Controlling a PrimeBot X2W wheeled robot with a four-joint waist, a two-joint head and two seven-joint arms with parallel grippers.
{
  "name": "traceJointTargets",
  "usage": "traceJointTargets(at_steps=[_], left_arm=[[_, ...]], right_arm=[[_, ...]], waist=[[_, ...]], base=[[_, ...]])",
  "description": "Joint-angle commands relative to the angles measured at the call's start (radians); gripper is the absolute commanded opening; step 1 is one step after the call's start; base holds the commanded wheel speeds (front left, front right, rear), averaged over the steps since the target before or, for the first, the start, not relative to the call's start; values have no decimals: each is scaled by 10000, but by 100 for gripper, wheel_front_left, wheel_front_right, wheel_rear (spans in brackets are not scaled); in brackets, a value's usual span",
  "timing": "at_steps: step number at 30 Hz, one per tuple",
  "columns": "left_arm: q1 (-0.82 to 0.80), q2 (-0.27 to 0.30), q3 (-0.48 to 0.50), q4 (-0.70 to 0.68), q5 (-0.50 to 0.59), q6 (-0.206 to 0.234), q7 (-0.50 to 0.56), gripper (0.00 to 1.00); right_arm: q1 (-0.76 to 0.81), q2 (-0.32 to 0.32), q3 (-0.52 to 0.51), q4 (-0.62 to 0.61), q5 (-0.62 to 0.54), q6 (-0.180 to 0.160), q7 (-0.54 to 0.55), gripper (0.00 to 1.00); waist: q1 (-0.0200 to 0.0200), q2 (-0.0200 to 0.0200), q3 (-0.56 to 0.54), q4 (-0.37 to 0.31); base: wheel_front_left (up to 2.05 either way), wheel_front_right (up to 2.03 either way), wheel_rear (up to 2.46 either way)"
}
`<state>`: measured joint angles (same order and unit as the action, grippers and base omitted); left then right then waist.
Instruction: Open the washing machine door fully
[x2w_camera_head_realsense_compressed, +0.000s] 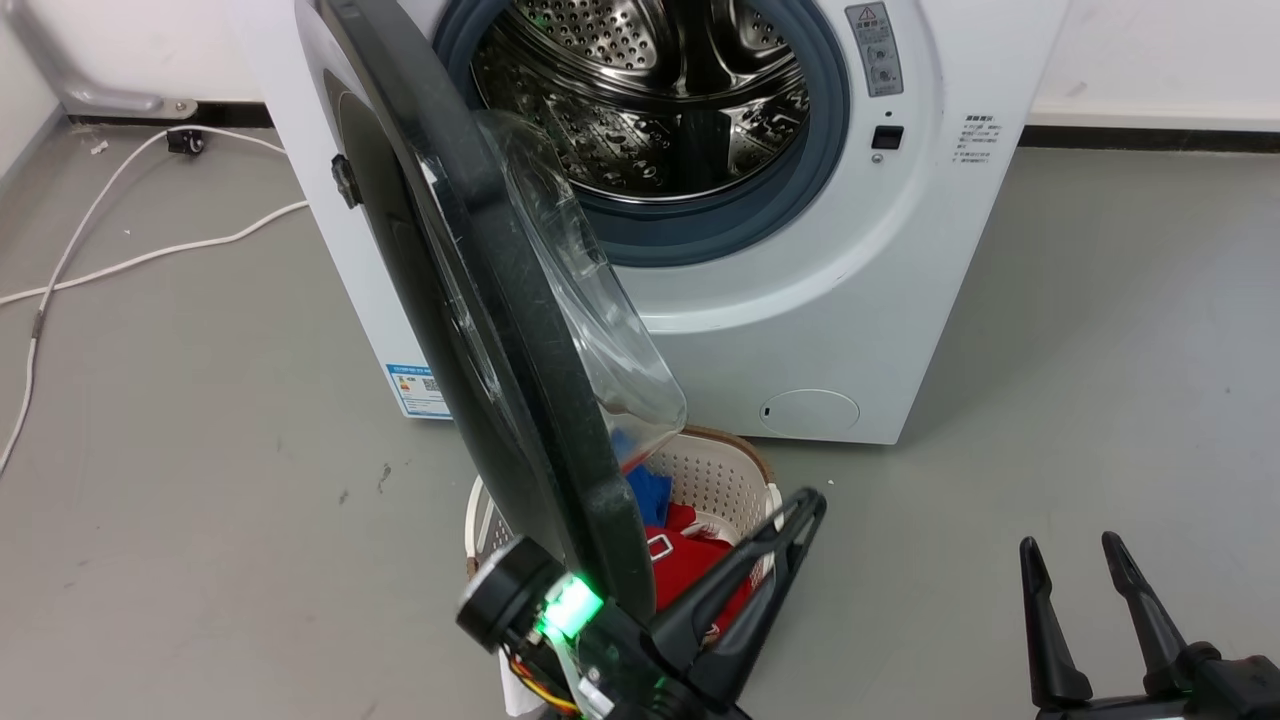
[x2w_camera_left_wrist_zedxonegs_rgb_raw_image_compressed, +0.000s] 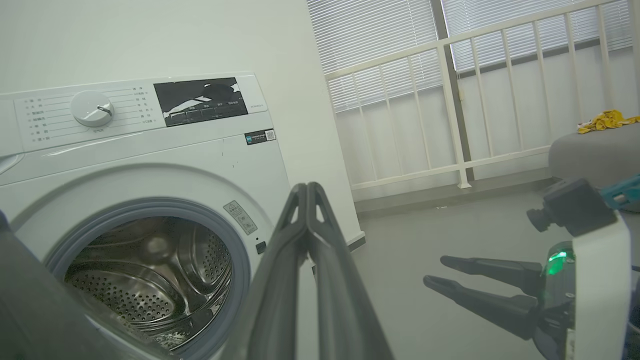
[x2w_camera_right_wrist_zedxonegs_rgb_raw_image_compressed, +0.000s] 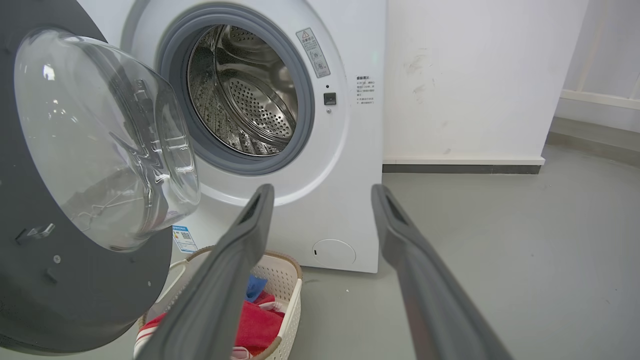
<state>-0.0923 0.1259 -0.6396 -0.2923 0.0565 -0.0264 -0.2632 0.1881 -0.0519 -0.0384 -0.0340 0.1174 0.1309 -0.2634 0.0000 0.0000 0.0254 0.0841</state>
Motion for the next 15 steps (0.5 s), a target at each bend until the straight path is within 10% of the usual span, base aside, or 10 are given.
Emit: traceJointTargets(at_steps=[1, 15], left_arm=[[158, 63, -95, 126, -68, -32, -24, 0], [341, 256, 34, 2200, -656, 258, -25, 0]], right_arm=[[-113, 30, 7, 3, -57, -2, -18, 100], [-443, 30, 12, 107, -146, -2, -18, 100]], waist=[[0, 0, 44, -4], [0, 0, 414, 17]], base=[[0, 0, 0], [0, 0, 0]])
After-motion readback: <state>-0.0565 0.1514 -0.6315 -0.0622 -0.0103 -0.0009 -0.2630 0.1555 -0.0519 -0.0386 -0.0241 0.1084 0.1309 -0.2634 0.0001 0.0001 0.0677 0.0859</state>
